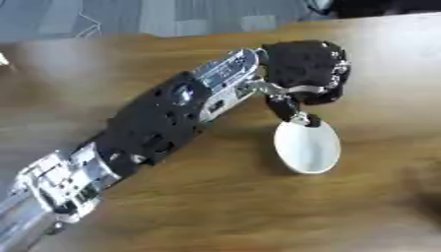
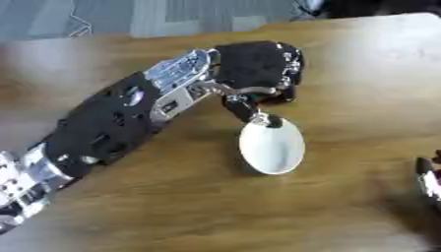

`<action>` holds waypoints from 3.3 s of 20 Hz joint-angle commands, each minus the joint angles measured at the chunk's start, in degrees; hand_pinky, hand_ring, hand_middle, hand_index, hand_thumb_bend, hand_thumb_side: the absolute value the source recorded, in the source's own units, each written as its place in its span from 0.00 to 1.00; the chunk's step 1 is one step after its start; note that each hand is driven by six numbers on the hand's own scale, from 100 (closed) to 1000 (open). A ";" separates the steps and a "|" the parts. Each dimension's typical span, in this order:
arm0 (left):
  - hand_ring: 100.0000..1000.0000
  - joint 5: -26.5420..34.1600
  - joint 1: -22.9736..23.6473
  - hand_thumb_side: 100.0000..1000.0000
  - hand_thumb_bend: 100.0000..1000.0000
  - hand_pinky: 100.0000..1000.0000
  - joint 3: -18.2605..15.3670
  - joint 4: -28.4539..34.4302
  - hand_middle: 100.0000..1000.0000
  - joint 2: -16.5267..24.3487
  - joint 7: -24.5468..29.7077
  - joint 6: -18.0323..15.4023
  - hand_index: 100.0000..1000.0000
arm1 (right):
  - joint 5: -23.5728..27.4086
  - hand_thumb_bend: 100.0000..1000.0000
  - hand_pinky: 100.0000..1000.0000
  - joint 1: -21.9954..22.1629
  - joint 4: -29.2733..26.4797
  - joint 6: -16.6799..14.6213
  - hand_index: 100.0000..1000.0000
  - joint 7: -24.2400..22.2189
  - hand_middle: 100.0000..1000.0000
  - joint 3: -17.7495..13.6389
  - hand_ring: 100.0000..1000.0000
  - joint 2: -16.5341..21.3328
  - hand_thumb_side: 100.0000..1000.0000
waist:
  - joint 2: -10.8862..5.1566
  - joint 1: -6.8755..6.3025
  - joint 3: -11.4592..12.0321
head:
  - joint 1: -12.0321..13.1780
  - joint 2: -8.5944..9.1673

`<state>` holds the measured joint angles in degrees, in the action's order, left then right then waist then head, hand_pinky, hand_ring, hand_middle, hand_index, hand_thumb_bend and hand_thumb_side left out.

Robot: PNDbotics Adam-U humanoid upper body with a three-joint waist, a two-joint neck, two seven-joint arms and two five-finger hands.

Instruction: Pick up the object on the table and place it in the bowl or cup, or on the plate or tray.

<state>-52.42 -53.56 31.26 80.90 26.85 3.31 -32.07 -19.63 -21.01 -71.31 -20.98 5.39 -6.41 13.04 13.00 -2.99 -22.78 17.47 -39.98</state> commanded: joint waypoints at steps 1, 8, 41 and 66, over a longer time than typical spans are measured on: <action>0.06 0.60 -0.50 0.00 0.39 0.65 0.07 0.26 0.00 -1.03 0.15 -0.14 0.14 | -0.81 0.44 0.08 -0.01 1.08 0.37 0.67 0.75 0.53 -0.97 0.39 1.69 0.42 | -0.82 0.06 -0.11 | -0.36 -0.52; 0.10 0.96 0.62 0.00 0.40 0.65 0.59 -0.53 0.02 -2.86 0.83 -0.28 0.15 | -1.40 0.44 0.08 0.61 2.31 0.38 0.67 1.29 0.53 -1.22 0.39 2.04 0.41 | -1.46 -0.06 0.40 | -0.91 -1.62; 0.58 4.20 1.59 0.69 0.68 0.69 -1.12 3.81 0.66 2.60 -4.05 -3.80 0.67 | -1.60 0.44 0.07 2.26 4.63 -0.16 0.67 1.31 0.53 -1.54 0.39 2.54 0.40 | -3.00 0.67 3.06 | -1.74 -2.20; 0.76 39.96 19.79 0.65 0.73 1.00 -4.14 16.60 0.65 15.37 6.02 11.31 0.62 | 1.54 0.42 0.11 3.80 -8.56 1.40 0.67 -4.87 0.54 2.44 0.40 0.93 0.47 | -10.10 1.44 23.54 | -6.01 -4.14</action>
<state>-13.85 -33.32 28.54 96.00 40.14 9.72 -21.52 -18.73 -16.30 -78.43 -19.50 1.09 -4.36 13.59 3.71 -1.62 0.81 12.09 -44.12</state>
